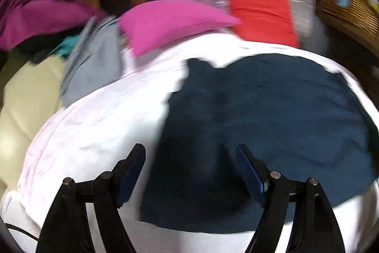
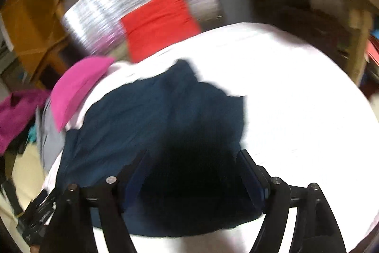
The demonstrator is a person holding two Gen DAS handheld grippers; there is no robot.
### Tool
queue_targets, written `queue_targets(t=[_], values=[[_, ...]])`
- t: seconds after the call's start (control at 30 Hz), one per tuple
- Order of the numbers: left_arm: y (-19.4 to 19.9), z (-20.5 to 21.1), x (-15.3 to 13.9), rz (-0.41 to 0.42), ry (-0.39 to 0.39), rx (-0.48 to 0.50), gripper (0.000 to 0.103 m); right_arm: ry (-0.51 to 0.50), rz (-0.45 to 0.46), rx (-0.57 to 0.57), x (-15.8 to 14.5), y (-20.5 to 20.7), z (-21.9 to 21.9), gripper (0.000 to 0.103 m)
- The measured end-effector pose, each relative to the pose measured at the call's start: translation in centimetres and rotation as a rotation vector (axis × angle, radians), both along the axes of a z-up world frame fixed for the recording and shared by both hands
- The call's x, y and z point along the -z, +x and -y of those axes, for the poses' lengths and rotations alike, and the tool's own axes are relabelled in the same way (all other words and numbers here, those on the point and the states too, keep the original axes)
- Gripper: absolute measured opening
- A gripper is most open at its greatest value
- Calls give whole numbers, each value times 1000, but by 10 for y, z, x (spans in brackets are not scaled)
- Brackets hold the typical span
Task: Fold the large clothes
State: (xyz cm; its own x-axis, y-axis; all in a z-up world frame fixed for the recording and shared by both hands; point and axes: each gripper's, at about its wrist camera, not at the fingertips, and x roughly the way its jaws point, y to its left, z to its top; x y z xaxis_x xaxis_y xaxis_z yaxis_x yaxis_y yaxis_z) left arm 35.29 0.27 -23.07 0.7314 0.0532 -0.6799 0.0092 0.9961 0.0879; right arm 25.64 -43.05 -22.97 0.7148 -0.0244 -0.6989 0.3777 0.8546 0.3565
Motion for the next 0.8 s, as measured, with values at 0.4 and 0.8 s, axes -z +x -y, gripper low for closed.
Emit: queue_targets(t=[0.4,0.8], values=[[44,-47,44,-204,-242,-47,79,154,-96,-14,46,30,26,36],[-16,-10,1,-78,37,-56,79,-38,-63,57,13,-2,-9,70]])
